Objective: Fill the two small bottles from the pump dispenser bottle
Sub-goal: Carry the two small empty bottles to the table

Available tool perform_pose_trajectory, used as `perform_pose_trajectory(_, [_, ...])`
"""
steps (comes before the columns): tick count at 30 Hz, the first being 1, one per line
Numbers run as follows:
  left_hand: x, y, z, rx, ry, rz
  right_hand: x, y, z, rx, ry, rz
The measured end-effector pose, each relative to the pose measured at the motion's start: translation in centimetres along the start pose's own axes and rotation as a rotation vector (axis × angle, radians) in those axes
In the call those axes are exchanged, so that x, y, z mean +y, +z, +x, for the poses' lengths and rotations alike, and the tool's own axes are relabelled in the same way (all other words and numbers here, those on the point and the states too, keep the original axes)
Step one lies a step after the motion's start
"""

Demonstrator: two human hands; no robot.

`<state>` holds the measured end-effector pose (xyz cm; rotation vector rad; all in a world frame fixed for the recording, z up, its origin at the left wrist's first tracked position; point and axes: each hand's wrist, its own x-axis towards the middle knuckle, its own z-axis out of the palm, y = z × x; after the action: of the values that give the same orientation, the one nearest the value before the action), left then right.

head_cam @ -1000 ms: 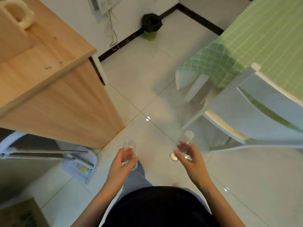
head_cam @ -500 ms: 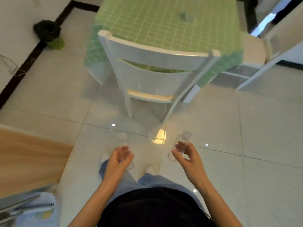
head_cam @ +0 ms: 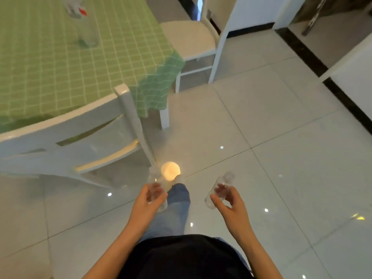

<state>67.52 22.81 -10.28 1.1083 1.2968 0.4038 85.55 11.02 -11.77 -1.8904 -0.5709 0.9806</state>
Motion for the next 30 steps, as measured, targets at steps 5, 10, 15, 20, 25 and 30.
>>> perform_pose_trajectory(5, [4.3, 3.2, 7.2, -0.122, -0.036, 0.007, -1.7, -1.7, 5.8, 0.122, 0.052, 0.036])
perform_pose_trajectory(10, [9.1, 6.2, 13.9, -0.198, 0.006, 0.064, -5.0, -2.4, 13.0, 0.142, 0.075, 0.05])
perform_pose_trajectory(15, [13.5, 8.8, 20.0, -0.24, 0.049, 0.123, -7.8, -3.8, 19.2, 0.182, 0.071, 0.112])
perform_pose_trajectory(20, [16.2, 11.2, 24.1, -0.223, 0.042, 0.12, -9.3, -6.7, 25.2, 0.212, 0.077, 0.136])
perform_pose_trajectory(25, [18.7, 14.6, 28.4, -0.178, 0.029, 0.107, -11.0, -10.1, 32.9, 0.147, 0.041, 0.123])
perform_pose_trajectory(30, [21.4, 19.8, 32.5, -0.046, 0.021, 0.015, -13.5, -14.9, 41.3, 0.04, -0.012, 0.062])
